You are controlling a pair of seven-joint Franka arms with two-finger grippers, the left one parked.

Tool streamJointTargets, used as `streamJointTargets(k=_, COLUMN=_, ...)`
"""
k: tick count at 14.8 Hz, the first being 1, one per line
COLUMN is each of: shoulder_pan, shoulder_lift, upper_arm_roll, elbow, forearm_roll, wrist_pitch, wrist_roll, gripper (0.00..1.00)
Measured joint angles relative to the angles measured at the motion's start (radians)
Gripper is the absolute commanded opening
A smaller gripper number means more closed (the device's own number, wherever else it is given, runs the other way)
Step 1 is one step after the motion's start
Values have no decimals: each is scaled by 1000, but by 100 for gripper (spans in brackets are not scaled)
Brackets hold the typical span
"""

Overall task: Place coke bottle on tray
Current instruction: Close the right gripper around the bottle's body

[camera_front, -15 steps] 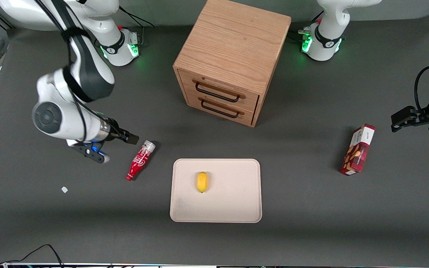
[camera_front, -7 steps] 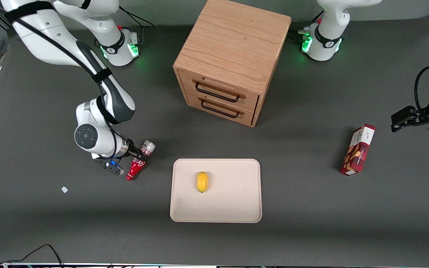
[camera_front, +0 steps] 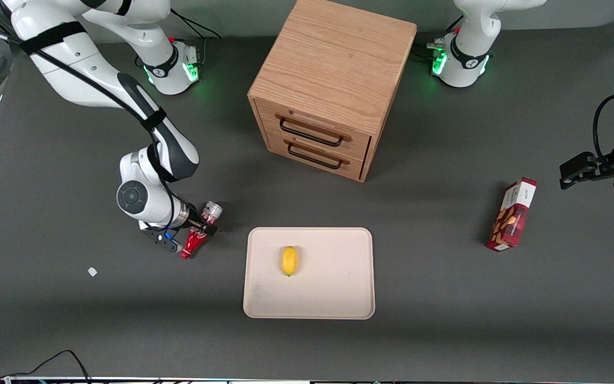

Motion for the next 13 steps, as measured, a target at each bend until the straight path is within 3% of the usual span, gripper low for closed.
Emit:
streamJointTargets(k=1, shoulder_pan=0, shoulder_lift=4, upper_arm_roll=-1, elbow=0, forearm_roll=-6, wrist_pitch=3, wrist_roll=0, gripper=0)
streamJointTargets(k=8, shoulder_pan=1, shoulder_lift=-17, upper_arm_roll=7, elbow=21, forearm_roll=-36, wrist_pitch=-28, wrist_roll=-3, gripper=0)
streamJointTargets(k=13, shoulder_pan=1, shoulder_lift=-195, upper_arm_roll=18, elbow=187, forearm_roll=-41, wrist_pitch=-432, wrist_roll=-127, gripper=0)
